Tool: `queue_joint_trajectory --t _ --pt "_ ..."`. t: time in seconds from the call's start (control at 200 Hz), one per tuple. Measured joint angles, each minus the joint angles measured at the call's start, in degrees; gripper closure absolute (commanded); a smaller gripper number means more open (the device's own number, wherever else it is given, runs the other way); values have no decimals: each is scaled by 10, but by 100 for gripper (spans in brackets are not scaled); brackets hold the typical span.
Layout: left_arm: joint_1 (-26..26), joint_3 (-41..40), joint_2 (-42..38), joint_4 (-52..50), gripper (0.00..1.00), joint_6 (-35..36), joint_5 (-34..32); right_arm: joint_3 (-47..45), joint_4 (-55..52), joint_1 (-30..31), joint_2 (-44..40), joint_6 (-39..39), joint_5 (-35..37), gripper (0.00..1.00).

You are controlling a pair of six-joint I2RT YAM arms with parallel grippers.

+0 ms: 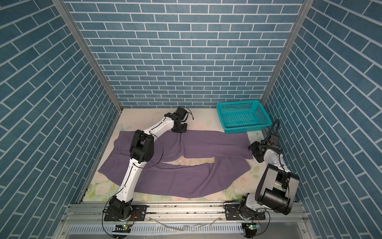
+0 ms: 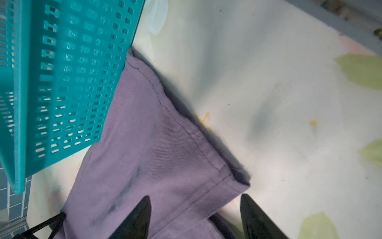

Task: Fold and stack the trousers
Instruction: Flatten out the trousers at the center of the table.

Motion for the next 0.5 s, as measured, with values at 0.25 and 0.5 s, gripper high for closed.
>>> queue_joint_trajectory --t 0.25,0.5 --pt "-2 -2 0 7 55 -10 23 -13 7 2 19 6 -31 40" --pt "-10 -57 -38 16 37 -24 30 6 -62 92 14 -21 58 33"
